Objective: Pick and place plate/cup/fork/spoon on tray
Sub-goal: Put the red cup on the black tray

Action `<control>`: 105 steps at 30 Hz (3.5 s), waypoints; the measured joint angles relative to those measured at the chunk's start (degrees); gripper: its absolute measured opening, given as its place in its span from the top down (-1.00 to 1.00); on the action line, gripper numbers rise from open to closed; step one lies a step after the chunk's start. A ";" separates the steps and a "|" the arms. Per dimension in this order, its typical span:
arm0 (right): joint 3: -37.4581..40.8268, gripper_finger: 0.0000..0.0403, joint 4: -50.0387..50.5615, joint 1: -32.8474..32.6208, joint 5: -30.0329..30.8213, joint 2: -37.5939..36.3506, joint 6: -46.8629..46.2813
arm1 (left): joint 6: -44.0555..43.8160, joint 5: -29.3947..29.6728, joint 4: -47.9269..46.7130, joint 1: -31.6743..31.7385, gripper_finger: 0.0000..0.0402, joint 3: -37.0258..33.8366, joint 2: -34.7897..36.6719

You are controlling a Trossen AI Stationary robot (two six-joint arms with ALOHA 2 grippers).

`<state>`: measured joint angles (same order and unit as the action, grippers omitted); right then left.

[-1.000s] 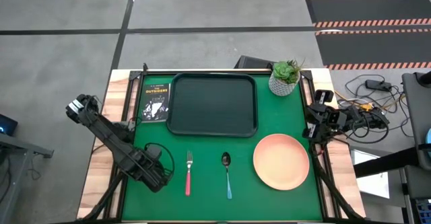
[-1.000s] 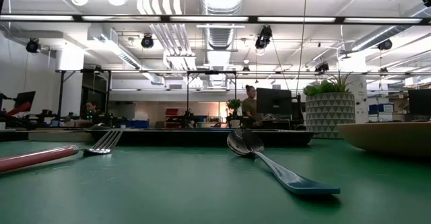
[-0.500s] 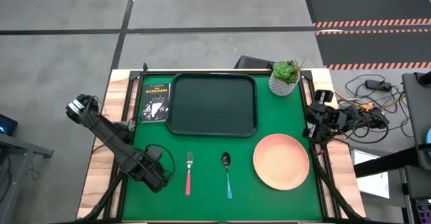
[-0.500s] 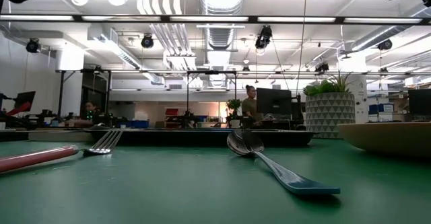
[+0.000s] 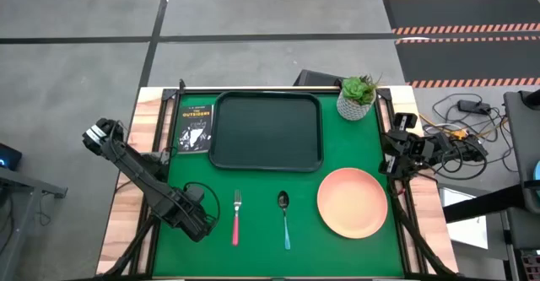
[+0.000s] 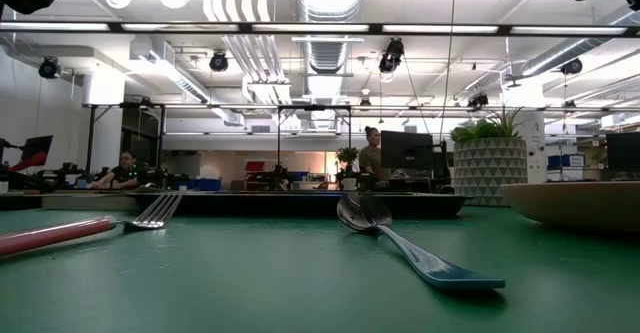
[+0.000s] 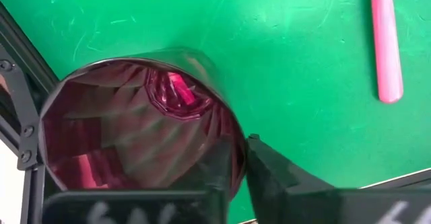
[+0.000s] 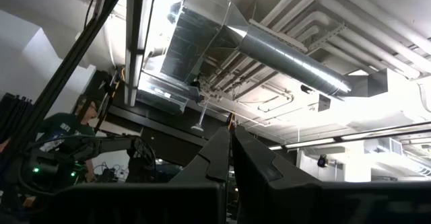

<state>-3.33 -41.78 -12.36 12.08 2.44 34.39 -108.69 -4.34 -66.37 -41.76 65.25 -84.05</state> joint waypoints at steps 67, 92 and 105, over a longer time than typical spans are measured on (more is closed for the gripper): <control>0.00 0.96 2.55 0.00 0.09 0.02 1.49 | 91.15 15.93 2.40 70.69 1.00 23.24 -18.74; 0.00 0.96 2.53 0.00 0.04 0.02 1.27 | 91.64 16.92 3.06 72.57 0.67 23.26 -18.99; 0.00 0.96 2.54 0.01 0.04 0.02 1.27 | 92.63 17.18 2.99 71.80 0.65 24.20 -15.02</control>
<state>-3.33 -39.23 -12.35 12.12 2.46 35.66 -16.05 12.84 -63.38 30.05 89.45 -99.07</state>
